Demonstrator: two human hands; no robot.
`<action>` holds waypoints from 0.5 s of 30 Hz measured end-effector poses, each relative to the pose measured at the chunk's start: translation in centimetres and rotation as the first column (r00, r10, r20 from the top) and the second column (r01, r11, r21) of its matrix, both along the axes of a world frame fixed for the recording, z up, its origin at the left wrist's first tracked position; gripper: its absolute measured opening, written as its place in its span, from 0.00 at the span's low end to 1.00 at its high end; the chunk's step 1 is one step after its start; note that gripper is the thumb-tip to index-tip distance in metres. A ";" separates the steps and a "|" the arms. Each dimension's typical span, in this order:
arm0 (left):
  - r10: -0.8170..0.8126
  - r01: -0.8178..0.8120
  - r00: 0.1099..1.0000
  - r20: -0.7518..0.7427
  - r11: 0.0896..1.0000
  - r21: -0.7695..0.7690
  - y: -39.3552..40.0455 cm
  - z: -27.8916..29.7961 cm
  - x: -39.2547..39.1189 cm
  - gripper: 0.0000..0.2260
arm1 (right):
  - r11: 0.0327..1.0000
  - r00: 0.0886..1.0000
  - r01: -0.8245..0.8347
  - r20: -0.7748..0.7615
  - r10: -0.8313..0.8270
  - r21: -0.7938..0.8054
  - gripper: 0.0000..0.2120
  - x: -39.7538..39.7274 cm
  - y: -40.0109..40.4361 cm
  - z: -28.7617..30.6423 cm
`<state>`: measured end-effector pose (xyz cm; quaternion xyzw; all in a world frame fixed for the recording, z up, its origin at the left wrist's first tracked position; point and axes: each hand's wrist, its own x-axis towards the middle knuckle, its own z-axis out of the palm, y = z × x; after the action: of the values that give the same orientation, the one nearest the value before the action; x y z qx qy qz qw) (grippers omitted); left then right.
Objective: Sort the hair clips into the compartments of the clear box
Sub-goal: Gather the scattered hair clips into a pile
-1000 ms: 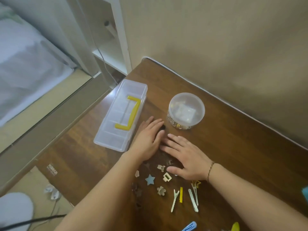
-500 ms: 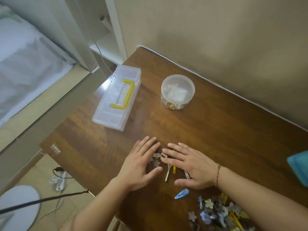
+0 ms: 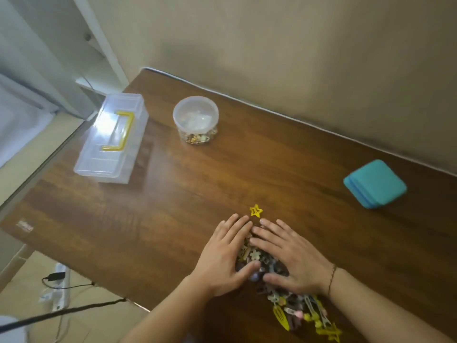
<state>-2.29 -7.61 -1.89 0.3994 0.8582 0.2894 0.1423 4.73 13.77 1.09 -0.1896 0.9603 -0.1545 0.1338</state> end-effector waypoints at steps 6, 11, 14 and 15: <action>-0.018 0.018 0.999 -0.031 1.000 0.006 1.1 0.4 -0.4 0.32 | 0.611 0.648 0.708 -0.019 -0.762 -0.354 0.33 8.9 2.0 -0.5; -0.099 0.097 0.995 -0.033 0.994 -0.052 2.1 0.4 0.1 0.33 | 0.478 0.496 0.841 0.008 -0.868 -0.254 0.34 13.0 -1.6 -3.1; -0.092 0.089 0.995 -0.034 0.993 -0.072 2.6 0.4 1.2 0.33 | 0.501 0.511 0.841 -0.005 -0.860 -0.205 0.34 11.5 -2.9 -3.4; -0.089 0.087 0.995 -0.033 0.994 -0.071 2.7 0.4 1.6 0.33 | 0.508 0.518 0.837 -0.005 -0.855 -0.205 0.34 10.9 -3.3 -3.4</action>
<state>-0.69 -4.92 -1.52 0.4368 0.8517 0.2456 0.1531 15.66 10.44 -2.29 0.2844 0.9182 -0.2742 -0.0270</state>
